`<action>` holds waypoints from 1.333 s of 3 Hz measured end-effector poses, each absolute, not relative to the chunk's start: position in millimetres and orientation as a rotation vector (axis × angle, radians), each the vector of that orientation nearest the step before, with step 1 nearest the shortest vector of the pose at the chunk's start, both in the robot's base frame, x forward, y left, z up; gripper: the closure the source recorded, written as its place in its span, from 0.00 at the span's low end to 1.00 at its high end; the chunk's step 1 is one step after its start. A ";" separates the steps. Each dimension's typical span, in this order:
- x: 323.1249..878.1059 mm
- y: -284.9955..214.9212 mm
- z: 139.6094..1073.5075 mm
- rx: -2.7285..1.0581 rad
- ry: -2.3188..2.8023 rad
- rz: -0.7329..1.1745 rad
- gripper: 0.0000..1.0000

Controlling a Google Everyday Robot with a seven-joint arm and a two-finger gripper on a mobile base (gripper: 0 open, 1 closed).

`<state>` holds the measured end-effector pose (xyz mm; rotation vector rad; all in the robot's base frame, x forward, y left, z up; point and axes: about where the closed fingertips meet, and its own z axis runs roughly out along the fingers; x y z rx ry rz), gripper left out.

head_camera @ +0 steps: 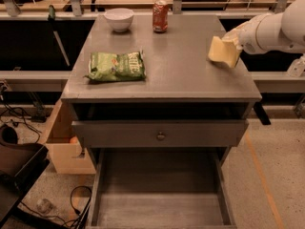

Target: Pick sponge from middle drawer and place on counter

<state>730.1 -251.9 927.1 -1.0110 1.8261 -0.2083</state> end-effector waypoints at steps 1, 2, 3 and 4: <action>747.8 -214.3 906.8 -1.044 1.799 -0.047 1.00; 758.4 -171.1 894.0 -1.088 1.775 0.089 1.00; 758.9 -168.5 892.4 -1.091 1.775 0.096 0.83; 759.7 -164.5 890.1 -1.096 1.775 0.102 0.51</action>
Offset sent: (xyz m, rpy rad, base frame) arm 0.0378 0.1271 -0.0432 0.2287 0.1259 0.2942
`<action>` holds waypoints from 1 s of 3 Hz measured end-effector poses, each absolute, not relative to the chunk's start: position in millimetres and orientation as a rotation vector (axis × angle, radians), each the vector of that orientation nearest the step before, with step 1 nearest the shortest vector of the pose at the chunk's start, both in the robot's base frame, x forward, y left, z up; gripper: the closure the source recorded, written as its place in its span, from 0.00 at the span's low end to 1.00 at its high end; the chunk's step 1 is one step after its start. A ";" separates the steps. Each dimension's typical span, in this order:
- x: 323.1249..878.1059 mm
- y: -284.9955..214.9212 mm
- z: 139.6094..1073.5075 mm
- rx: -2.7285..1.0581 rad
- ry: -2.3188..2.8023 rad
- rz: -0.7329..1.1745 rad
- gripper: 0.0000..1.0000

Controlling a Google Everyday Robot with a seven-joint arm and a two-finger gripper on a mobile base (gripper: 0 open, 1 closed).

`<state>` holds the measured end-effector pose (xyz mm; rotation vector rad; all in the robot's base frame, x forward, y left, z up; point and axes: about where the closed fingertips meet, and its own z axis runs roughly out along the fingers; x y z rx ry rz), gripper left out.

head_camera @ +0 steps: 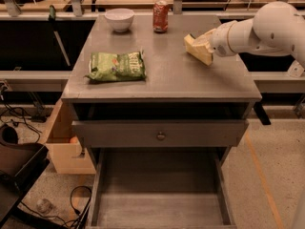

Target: Pick sponge from middle drawer and place on counter

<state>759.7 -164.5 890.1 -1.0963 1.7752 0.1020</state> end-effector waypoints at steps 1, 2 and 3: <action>760.1 -162.2 888.7 -1.099 1.775 0.106 0.28; 760.5 -159.6 887.1 -1.102 1.775 0.110 0.05; 760.8 -157.8 886.0 -1.104 1.775 0.112 0.00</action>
Offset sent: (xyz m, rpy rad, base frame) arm 0.0004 0.0021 -0.0013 0.0005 0.0019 0.0030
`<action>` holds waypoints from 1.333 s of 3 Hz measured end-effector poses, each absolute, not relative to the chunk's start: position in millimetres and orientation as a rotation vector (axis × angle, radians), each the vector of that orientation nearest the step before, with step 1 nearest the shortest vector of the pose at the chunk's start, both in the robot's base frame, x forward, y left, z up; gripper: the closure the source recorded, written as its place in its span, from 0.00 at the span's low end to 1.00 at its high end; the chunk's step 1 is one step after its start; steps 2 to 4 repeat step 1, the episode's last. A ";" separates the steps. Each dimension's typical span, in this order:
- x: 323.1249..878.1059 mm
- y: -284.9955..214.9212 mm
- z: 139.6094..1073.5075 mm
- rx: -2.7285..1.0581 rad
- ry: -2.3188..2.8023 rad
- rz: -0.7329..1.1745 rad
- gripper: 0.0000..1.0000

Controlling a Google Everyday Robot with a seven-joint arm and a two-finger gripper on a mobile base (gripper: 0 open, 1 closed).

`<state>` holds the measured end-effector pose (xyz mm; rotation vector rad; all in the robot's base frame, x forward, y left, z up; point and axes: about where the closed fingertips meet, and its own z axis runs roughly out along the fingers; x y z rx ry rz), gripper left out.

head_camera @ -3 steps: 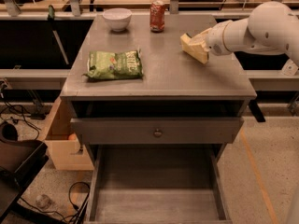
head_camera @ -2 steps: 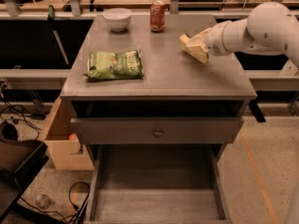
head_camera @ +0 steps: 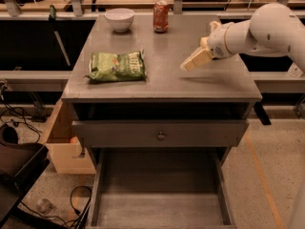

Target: Pick sponge from middle drawer and place on counter

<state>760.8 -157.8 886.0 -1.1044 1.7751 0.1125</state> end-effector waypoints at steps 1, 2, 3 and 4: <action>760.9 -157.7 885.9 -1.104 1.775 0.113 0.00; 760.9 -157.7 885.9 -1.104 1.775 0.113 0.00; 760.9 -157.7 885.9 -1.104 1.775 0.113 0.00; 760.9 -157.7 885.9 -1.104 1.775 0.113 0.00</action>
Offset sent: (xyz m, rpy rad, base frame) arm 0.0000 0.0000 0.0000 0.0000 0.0000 0.0000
